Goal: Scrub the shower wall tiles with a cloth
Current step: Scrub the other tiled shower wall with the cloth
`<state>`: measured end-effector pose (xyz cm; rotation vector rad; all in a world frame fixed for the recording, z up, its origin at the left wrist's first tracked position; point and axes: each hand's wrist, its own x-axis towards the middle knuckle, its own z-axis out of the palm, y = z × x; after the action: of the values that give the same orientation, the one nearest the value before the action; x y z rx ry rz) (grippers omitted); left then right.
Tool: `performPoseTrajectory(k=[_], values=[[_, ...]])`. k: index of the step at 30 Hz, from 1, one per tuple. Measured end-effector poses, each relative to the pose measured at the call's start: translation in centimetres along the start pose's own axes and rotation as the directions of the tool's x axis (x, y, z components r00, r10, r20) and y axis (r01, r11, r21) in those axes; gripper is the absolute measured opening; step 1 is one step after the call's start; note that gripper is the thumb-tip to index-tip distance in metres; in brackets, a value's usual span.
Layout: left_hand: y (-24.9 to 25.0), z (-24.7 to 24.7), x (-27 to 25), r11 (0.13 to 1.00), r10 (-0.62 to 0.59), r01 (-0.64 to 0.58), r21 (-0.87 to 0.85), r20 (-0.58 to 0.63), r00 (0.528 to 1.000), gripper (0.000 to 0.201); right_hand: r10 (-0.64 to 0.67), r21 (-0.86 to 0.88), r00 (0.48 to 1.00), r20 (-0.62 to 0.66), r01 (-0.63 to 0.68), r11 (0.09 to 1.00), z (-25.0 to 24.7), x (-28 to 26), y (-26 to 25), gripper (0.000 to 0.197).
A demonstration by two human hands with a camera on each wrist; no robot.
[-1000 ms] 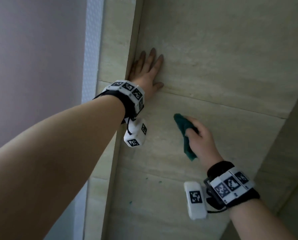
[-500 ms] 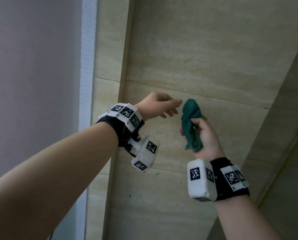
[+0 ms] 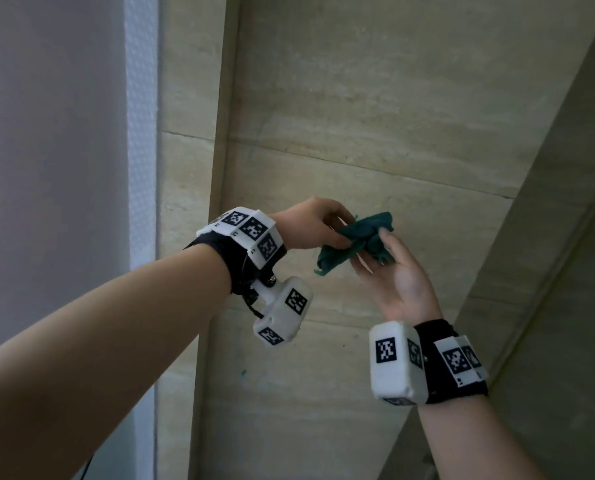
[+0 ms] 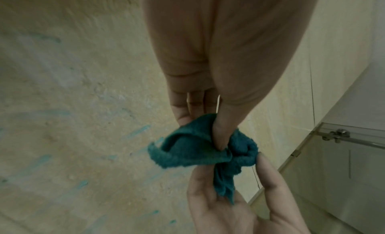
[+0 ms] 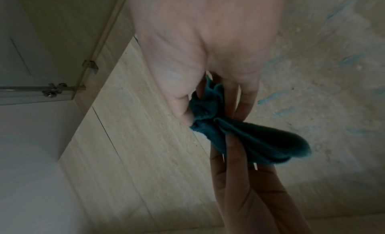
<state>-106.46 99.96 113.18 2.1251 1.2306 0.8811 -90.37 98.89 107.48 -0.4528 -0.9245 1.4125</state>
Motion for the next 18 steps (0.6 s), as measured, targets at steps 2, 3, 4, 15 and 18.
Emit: performPoseTrajectory(k=[2,3,4,15,18], values=[[0.2,0.0,0.0,1.0,0.014,-0.015,-0.028,-0.031,0.999,0.031,0.034,0.003,0.998,-0.061,-0.034,0.999,-0.5,-0.1,-0.3,0.025],[0.3,0.1,0.1,0.999,0.025,-0.027,-0.034,-0.05,0.998,0.027,0.048,0.014,0.995,-0.084,-0.047,0.999,-0.8,-0.1,-0.4,0.023],[0.4,0.1,0.2,0.999,0.034,-0.036,-0.03,-0.07,0.997,0.025,0.058,0.018,0.993,-0.098,-0.057,0.998,-1.1,-0.1,-0.5,0.021],[1.4,-0.1,0.7,0.956,-0.121,0.105,-0.272,-0.041,0.992,0.019,0.091,-0.34,0.923,-0.373,-0.227,0.913,-5.0,-0.5,-1.2,0.014],[1.7,0.4,0.5,0.919,-0.156,0.141,-0.368,-0.011,0.988,0.024,-0.023,-0.566,0.94,-0.341,-0.186,0.803,-5.2,-0.6,-1.3,0.016]])
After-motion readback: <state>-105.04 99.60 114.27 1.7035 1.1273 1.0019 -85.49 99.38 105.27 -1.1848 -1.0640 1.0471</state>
